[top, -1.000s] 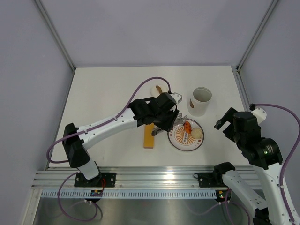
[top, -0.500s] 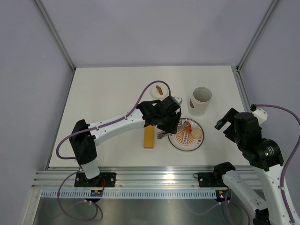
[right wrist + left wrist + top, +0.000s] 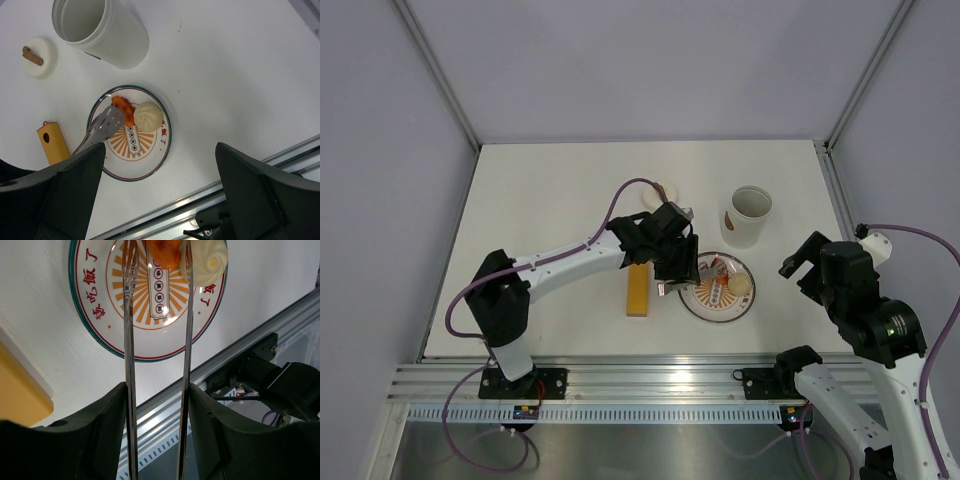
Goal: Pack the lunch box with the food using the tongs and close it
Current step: Pick up the fake food from the plate.
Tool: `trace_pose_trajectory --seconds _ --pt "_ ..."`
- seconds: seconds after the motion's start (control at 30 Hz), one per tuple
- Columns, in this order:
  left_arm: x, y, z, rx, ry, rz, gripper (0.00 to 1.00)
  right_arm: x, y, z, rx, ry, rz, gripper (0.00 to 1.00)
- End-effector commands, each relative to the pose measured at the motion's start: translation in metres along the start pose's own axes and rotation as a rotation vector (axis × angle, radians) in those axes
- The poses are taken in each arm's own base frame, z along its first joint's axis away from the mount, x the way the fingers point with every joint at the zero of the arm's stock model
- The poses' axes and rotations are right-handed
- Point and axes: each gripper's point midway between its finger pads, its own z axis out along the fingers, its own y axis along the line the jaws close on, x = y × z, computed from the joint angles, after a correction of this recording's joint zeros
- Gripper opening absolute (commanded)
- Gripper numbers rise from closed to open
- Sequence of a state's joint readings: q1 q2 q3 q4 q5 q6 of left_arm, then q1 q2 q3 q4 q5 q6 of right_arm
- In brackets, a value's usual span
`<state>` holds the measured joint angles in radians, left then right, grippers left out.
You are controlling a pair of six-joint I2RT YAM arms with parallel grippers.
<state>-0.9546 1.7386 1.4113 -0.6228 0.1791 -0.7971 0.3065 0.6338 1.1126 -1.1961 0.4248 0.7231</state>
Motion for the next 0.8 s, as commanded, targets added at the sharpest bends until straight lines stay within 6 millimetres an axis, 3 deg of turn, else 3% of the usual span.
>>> trace_pose_trajectory --seconds 0.0,0.33,0.67,0.77 --pt "-0.009 -0.028 0.000 0.122 -0.019 -0.019 0.52 -0.005 0.001 -0.004 -0.006 -0.017 0.020 0.99" --pt "-0.008 -0.022 0.010 0.087 -0.010 -0.048 0.52 -0.004 0.001 -0.003 -0.003 -0.015 0.013 0.99" --pt "-0.018 -0.022 -0.004 0.065 -0.070 -0.032 0.53 -0.004 0.001 -0.002 -0.002 -0.012 0.014 0.99" --pt "-0.016 -0.018 0.000 0.048 -0.057 -0.031 0.53 -0.003 0.002 -0.001 -0.004 -0.008 0.014 1.00"
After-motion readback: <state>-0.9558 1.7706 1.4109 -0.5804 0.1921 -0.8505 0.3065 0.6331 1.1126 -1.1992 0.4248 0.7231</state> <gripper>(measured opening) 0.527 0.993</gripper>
